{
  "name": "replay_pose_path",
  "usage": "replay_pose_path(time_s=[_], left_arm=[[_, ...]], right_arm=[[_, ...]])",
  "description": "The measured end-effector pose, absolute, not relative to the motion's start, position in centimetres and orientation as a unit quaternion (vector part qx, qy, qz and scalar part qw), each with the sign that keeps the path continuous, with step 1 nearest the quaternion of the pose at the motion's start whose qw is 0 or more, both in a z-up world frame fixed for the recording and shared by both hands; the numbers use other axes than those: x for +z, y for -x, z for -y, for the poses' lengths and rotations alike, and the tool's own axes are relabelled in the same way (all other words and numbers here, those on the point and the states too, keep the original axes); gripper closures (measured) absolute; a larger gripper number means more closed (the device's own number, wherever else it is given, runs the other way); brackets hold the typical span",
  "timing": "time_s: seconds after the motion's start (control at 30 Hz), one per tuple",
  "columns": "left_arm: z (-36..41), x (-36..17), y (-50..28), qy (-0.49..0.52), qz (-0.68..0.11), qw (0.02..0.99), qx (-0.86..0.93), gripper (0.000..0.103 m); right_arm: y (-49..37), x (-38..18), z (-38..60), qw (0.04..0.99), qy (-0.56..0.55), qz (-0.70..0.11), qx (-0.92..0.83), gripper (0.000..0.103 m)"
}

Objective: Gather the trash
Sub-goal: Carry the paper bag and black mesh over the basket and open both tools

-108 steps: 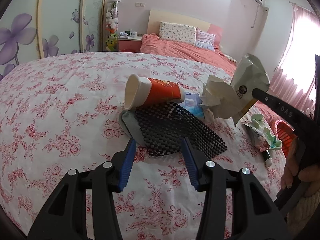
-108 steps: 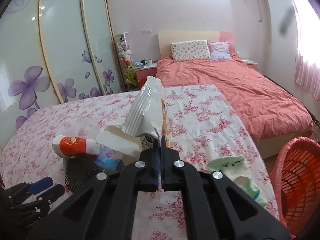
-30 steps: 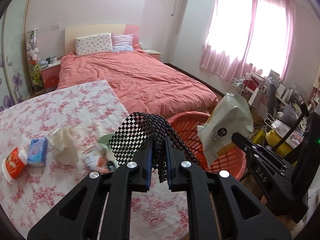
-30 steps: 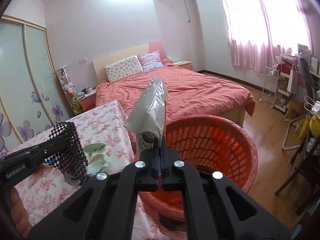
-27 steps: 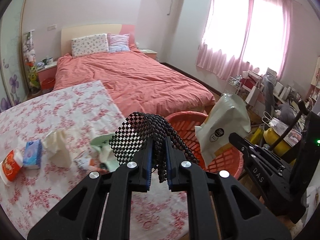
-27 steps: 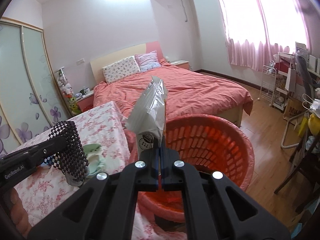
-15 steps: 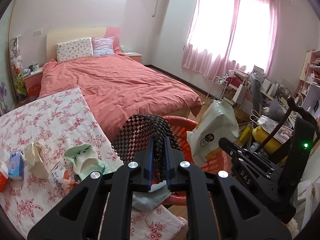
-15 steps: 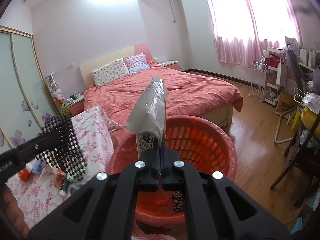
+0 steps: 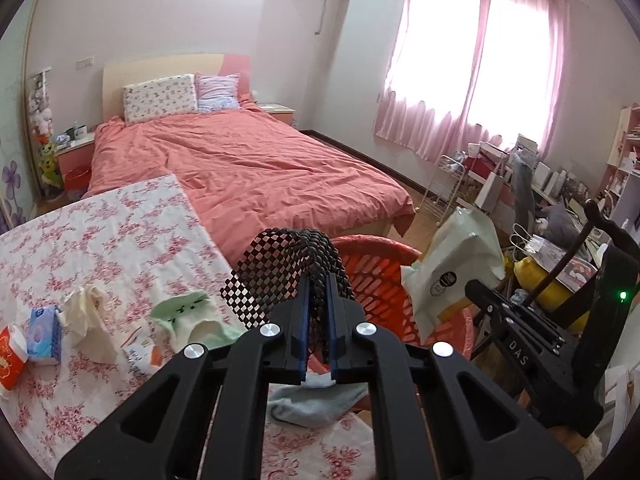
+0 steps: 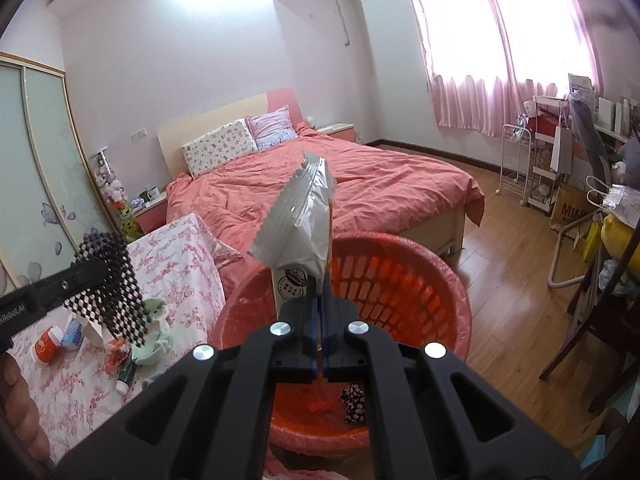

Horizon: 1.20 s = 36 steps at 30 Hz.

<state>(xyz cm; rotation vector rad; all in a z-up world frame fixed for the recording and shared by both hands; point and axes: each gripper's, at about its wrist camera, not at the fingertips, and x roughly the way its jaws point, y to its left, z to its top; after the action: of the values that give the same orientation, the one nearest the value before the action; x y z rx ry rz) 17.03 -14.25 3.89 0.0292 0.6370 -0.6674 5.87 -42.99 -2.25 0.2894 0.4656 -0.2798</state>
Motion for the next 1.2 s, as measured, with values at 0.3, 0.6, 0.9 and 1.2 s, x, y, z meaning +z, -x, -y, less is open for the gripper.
replay_pose_path(time_s=[0.3, 0.6, 0.9, 1.2], left_arm=[[18.4, 3.3, -17.1, -0.015, -0.311, 0.876, -0.368, 0.096], [22.0, 1.7, -17.6, -0.022, -0.328, 0.860, -0.391, 0.096], [23.5, 0.7, -17.9, -0.030, -0.346, 0.850, -0.397, 0.096], [23.5, -0.2, -19.0, -0.027, -0.372, 0.844, -0.384, 0.066]], right_arm=[[-5.3, -2.0, 45.7, 0.949, -0.154, -0.222, -0.161, 0.101], [-5.5, -2.6, 47.7, 0.947, -0.159, -0.223, -0.168, 0.101], [-6.4, -3.3, 47.9, 0.946, -0.160, -0.230, -0.165, 0.101], [-7.0, -3.8, 48.6, 0.942, -0.168, -0.237, -0.168, 0.082]])
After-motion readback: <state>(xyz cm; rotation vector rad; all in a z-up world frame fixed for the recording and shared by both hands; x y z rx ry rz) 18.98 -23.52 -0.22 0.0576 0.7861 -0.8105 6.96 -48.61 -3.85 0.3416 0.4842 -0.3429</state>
